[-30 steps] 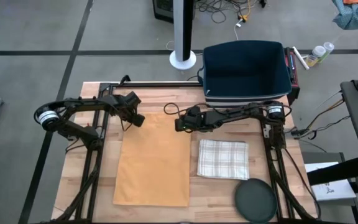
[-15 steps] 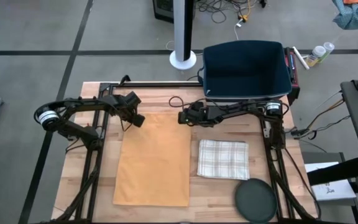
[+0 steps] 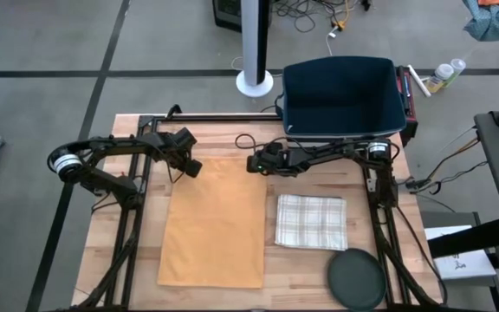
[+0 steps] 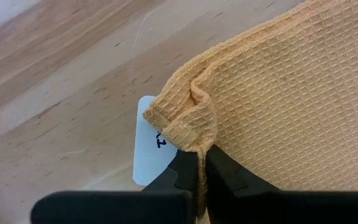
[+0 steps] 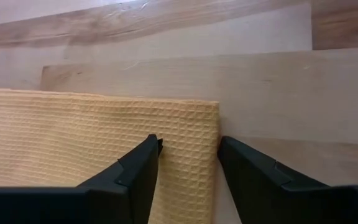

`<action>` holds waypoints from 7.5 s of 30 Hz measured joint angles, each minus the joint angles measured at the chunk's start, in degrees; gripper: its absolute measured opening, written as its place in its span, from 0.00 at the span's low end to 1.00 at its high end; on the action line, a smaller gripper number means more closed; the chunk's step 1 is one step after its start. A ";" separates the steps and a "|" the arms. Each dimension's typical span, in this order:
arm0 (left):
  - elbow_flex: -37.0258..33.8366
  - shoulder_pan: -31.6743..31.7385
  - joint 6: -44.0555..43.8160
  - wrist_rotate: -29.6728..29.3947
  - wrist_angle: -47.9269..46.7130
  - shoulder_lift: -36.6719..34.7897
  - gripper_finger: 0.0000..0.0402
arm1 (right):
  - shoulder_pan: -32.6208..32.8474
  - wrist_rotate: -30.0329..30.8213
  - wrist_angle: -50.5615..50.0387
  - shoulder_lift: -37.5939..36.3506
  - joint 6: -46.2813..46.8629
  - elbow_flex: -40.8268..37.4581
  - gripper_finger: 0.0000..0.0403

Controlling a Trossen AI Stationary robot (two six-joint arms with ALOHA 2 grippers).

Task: Fold kitchen towel into neat rectangle
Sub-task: Fold the orange towel

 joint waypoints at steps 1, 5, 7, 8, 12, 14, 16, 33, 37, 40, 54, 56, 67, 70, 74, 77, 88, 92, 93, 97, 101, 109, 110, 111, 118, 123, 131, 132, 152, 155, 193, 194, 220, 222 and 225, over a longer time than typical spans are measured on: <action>0.00 -0.04 0.03 0.00 0.14 0.00 0.01 | 0.07 0.51 -0.05 0.02 -0.07 0.02 0.39; 0.00 -0.11 0.09 -0.02 0.39 0.02 0.03 | 0.00 0.38 -0.37 0.06 -0.25 0.19 0.32; 0.00 -0.11 0.28 -0.01 0.41 0.02 0.02 | -0.02 0.38 -0.43 0.10 -0.33 0.19 0.28; 0.00 -0.11 0.48 -0.02 0.41 0.02 0.02 | -0.04 0.38 -0.47 0.12 -0.54 0.19 0.26; 0.00 -0.11 0.64 0.64 -0.20 -0.14 0.01 | -0.04 0.36 -0.61 0.19 -2.79 0.19 0.14; 0.00 -0.11 0.38 1.13 -0.75 -0.48 0.00 | 0.10 0.38 -0.65 0.19 -3.74 0.14 0.08; -0.02 -0.11 0.37 1.00 -0.87 -1.10 0.00 | 0.61 1.21 -0.65 0.04 -4.89 0.07 0.02; -0.02 -1.09 2.23 2.61 -6.59 -25.47 0.00 | 3.76 7.18 -1.28 -9.79 -17.68 0.12 0.00; -0.02 -1.09 2.74 4.18 -7.57 -32.02 0.00 | 3.75 8.95 -0.84 -14.01 -22.85 0.12 0.00; 0.00 -1.29 2.77 4.85 -9.86 -36.46 0.00 | 4.63 10.38 -0.82 -17.18 -26.88 -0.24 0.00; 0.07 -5.88 -3.68 16.18 -18.47 -53.89 0.00 | 15.19 12.90 8.90 -24.57 -38.71 -6.21 0.00; 0.07 -7.09 -4.46 16.72 -19.27 -55.03 0.00 | 16.86 12.78 10.63 -24.57 -39.93 -6.35 0.00; 0.07 -16.14 -5.83 26.05 -23.15 -58.58 0.00 | 24.12 12.75 10.59 -24.60 -40.90 -5.43 0.00; 0.07 -19.14 -7.28 27.12 -23.83 -59.81 0.00 | 26.02 12.75 10.65 -24.60 -40.23 -5.45 0.00; 0.07 -22.94 -9.55 27.28 -23.55 -61.01 0.00 | 28.36 12.69 10.68 -24.60 -39.87 -5.32 0.00; -0.18 -25.70 -10.90 27.33 -19.95 -61.24 0.00 | 29.76 12.71 10.77 -24.60 -39.75 -5.21 0.00; -4.28 -38.36 -15.55 26.69 -14.06 -56.90 0.00 | 33.17 11.17 10.75 -24.60 -37.28 -5.21 0.00; -4.28 -43.72 -18.36 24.30 -13.67 -56.82 0.00 | 35.30 10.17 10.98 -24.07 -34.91 -5.23 0.00; -4.32 -45.09 -19.01 23.71 -13.62 -56.80 0.00 | 35.80 10.15 11.10 -23.68 -34.10 -5.21 0.00; -4.82 -50.32 -21.99 22.10 -12.90 -55.51 0.00 | 37.55 9.88 10.72 -21.40 -31.35 -5.54 0.00; -6.33 -54.75 -24.36 19.07 -10.77 -53.63 0.00 | 37.95 8.78 10.94 -19.13 -30.22 -5.56 0.00; -7.61 -59.66 -27.09 16.24 -9.21 -49.37 0.00 | 40.11 7.10 13.28 -17.30 -27.22 -5.56 0.00; -7.38 -59.98 -27.10 16.24 -8.78 -48.89 0.00 | 40.52 6.92 13.11 -17.18 -27.20 -5.56 0.00; -7.28 -60.30 -27.10 16.24 -7.96 -48.41 0.00 | 40.73 6.91 12.82 -17.00 -26.98 -5.60 0.00; -7.78 -63.33 -27.07 16.09 -3.83 -42.90 0.00 | 42.05 6.54 14.40 -14.59 -21.98 -5.47 0.00; -7.60 -64.86 -27.08 15.20 -4.27 -39.81 0.00 | 42.68 5.51 17.36 -10.99 -20.21 -5.45 0.00; -7.28 -65.52 -28.01 15.20 -5.84 -38.02 0.00 | 42.77 3.73 18.79 -6.06 -16.21 -5.17 0.00; -7.28 -65.53 -28.08 15.23 -5.77 -37.94 0.00 | 42.77 3.57 19.00 -5.89 -16.04 -5.17 0.00; -7.39 -66.64 -29.80 20.87 -5.82 -34.37 0.01 | 43.06 0.86 21.77 -4.88 -14.39 -5.17 0.00; -7.39 -66.64 -29.65 20.87 -5.74 -33.10 0.02 | 43.06 -0.63 24.26 -4.23 -14.60 -5.17 0.00; -3.88 -67.43 -26.67 13.76 -3.72 -31.12 0.31 | 39.87 -6.28 19.08 -5.07 -23.32 -3.20 0.46; -4.66 -67.45 -27.30 14.02 -3.76 -30.43 0.30 | 39.80 -7.59 18.81 -4.94 -23.18 -3.16 0.46; -3.01 -73.25 -29.82 23.29 5.66 -12.20 0.31 | 39.71 -9.16 18.40 -4.01 -24.27 -3.18 0.46; -0.98 -75.14 -29.88 23.25 5.65 -11.24 0.31 | 39.71 -9.18 18.38 -4.01 -24.27 -3.18 0.46; 1.49 -78.40 -31.51 22.02 6.50 -9.67 0.31 | 39.71 -9.22 18.41 -4.01 -24.13 -3.18 0.46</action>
